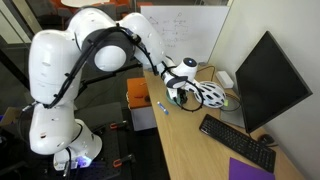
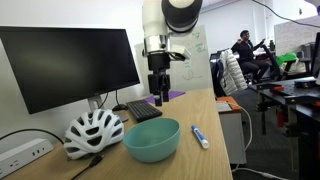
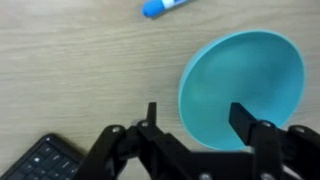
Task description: Move the green bowl to the left side of the desk
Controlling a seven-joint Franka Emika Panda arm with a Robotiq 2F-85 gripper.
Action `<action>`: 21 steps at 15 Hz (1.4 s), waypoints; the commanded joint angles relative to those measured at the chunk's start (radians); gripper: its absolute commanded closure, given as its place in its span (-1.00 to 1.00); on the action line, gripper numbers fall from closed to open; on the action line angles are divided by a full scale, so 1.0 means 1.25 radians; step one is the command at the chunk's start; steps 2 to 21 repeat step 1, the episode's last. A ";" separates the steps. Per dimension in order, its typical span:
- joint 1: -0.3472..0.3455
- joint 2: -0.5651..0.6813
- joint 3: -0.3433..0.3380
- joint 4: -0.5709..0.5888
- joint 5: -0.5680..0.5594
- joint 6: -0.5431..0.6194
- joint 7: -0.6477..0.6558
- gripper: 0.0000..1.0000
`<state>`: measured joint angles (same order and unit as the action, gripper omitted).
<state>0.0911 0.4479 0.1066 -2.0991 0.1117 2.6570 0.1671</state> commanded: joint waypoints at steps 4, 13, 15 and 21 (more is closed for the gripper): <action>-0.010 -0.121 -0.021 -0.048 -0.002 -0.223 0.000 -1.00; -0.010 -0.121 -0.021 -0.048 -0.002 -0.223 0.000 -1.00; -0.010 -0.121 -0.021 -0.048 -0.002 -0.223 0.000 -1.00; -0.010 -0.121 -0.021 -0.048 -0.002 -0.223 0.000 -1.00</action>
